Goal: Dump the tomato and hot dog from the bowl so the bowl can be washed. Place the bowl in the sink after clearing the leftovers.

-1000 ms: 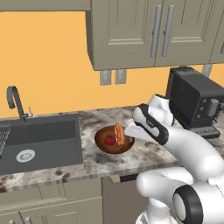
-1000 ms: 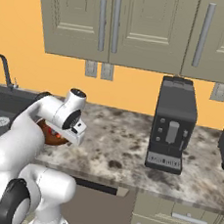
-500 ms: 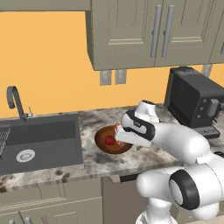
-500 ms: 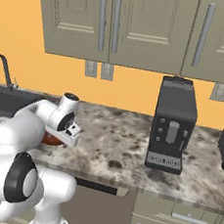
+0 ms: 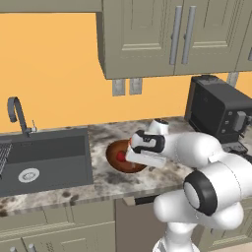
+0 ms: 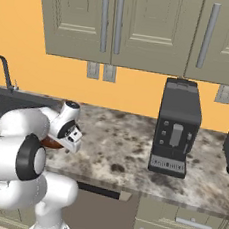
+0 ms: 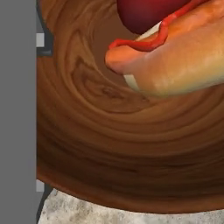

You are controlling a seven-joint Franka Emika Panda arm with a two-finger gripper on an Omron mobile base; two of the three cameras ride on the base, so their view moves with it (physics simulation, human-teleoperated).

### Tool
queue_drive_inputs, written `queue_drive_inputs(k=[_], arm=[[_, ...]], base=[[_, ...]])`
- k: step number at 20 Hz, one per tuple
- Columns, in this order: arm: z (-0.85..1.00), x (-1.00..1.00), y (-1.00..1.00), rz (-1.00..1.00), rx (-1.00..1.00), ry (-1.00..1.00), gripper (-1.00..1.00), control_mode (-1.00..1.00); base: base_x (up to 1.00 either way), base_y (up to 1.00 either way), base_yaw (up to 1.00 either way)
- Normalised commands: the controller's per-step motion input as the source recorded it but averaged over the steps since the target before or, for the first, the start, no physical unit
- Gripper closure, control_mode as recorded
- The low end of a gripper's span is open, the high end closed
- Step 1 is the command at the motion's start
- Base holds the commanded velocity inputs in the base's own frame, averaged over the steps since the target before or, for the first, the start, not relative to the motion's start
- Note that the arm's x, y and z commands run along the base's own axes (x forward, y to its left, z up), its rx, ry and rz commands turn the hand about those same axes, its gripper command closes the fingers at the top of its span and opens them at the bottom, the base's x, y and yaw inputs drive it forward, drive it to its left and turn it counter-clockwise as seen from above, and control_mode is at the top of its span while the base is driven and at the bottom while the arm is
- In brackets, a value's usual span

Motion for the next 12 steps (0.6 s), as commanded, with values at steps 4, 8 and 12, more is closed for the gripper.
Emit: queue_drive_inputs(k=[4, 8, 12], arm=[[-0.31, 0.05, 0.03, 0.0, 0.0, -0.01, 1.0, -1.0], [-0.01, 0.0, 0.0, 0.0, 0.0, 0.0, 1.0, -1.0], [0.0, -0.03, 0.0, 0.0, 0.0, -0.02, 1.0, -1.0]], base=[[0.0, 0.0, 0.0], [0.0, 0.0, 0.0], [0.0, 0.0, 0.0]])
